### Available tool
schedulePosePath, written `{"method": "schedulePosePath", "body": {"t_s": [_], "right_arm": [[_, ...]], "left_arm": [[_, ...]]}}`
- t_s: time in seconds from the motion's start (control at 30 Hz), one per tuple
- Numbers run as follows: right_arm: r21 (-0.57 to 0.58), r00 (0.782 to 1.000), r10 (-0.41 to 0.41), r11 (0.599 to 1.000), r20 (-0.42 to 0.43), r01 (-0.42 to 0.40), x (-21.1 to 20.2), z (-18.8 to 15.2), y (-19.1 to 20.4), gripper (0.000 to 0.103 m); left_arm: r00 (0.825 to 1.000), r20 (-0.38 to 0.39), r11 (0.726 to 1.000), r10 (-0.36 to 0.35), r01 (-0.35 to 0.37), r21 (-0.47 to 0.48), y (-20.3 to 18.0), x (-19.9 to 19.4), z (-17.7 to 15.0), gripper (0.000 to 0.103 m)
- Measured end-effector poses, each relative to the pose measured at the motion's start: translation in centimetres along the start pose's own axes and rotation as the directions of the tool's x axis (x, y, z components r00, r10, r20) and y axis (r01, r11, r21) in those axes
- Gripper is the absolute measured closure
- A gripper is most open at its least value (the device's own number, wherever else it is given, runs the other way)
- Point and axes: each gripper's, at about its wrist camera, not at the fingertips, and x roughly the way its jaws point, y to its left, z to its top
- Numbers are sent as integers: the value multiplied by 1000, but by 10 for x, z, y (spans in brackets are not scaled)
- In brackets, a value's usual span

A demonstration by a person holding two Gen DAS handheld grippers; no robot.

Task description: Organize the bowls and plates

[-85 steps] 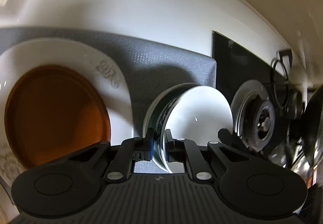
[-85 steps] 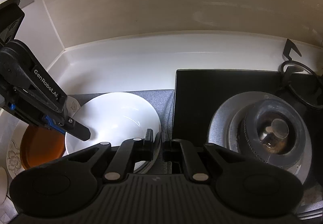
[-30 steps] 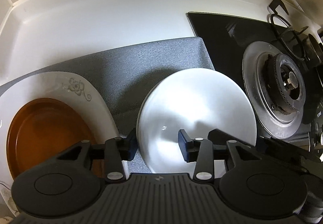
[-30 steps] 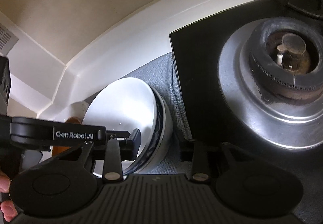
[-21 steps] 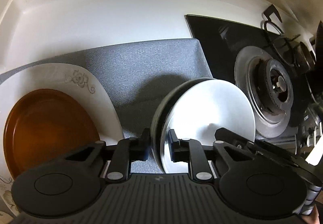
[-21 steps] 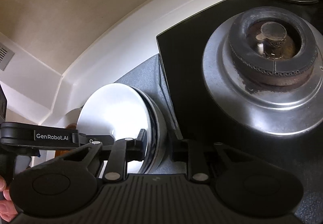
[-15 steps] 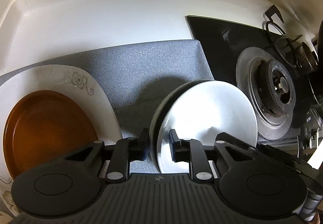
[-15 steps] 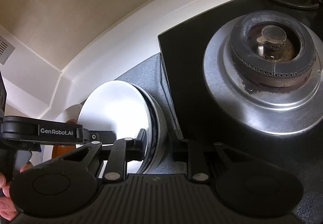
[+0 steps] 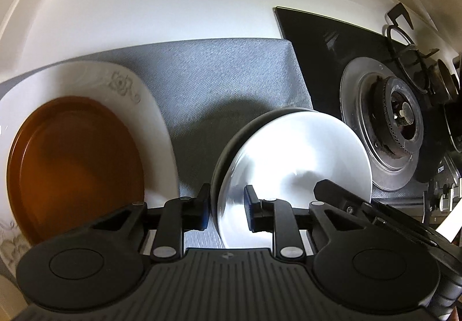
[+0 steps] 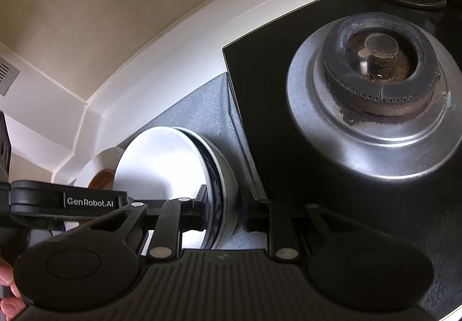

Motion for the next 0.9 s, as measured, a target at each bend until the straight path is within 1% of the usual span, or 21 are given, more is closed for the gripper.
{"method": "schedulePosePath", "body": {"t_s": [0.13, 0.2, 0.37, 0.53, 0.73, 0.9], "right_arm": [[-9, 1000, 0, 1000, -6, 0, -7, 0, 11, 79], [-31, 1000, -6, 1000, -11, 5, -12, -1, 20, 79], [-39, 1000, 0, 999, -16, -1, -22, -5, 40, 79], [-87, 999, 10, 996, -32, -13, -26, -11, 69, 79], [-146, 998, 18, 989, -59, -27, -27, -23, 110, 79], [-177, 995, 42, 983, -88, -57, -24, -37, 143, 79]], "left_arm": [[1000, -16, 999, -10, 10, -38, 7, -11, -7, 78], [1000, -12, 999, -11, 11, -42, 9, -17, -10, 77], [1000, 6, 998, -27, 27, -64, 23, -38, -17, 78], [1000, 21, 997, -19, 20, -76, 42, -62, -25, 78], [1000, 19, 996, -5, 7, -92, 73, -89, -34, 78], [999, 33, 993, 17, -13, -114, 102, -110, -48, 77]]}}
